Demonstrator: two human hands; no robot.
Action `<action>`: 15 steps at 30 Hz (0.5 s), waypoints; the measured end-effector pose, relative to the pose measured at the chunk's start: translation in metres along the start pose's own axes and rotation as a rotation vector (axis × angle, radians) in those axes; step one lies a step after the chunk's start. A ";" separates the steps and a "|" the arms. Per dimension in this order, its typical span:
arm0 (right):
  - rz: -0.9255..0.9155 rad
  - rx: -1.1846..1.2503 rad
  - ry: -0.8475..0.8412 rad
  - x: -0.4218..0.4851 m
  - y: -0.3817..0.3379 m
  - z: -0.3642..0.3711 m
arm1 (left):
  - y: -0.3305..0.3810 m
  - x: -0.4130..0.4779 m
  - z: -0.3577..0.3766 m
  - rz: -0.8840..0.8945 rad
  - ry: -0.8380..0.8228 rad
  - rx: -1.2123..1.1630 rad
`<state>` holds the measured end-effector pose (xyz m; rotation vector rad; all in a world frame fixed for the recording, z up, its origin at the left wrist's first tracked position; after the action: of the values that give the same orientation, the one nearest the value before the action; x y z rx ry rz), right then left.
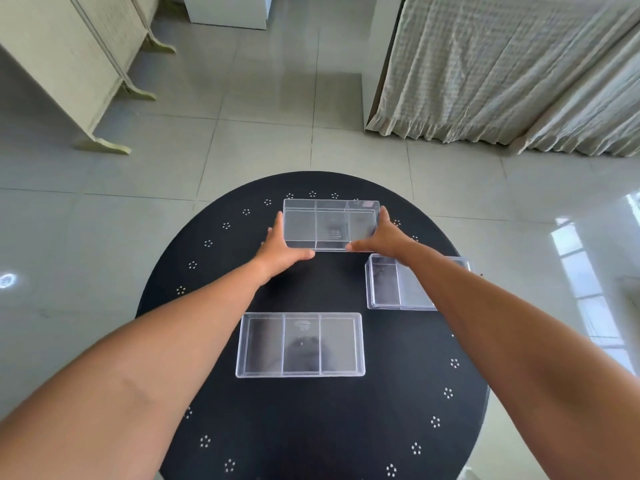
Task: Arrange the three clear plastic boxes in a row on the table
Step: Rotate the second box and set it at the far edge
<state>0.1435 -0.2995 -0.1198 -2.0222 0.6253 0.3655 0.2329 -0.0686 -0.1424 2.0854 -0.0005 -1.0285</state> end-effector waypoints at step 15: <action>-0.366 -0.444 0.184 -0.007 -0.061 0.001 | 0.033 0.009 -0.069 -0.090 0.219 -0.509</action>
<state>0.1725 -0.2717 -0.0735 -2.5609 0.2837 0.1011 0.2953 -0.0489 -0.1022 1.7257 0.4260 -0.7483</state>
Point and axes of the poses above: each hand's wrist, its own x-axis towards the middle knuckle, its own z-axis out of the palm, y = z × x, the point moved 8 cm from there along x, towards the middle knuckle, and after that the axes turned 9 degrees about -z, right-handed, at the moved point
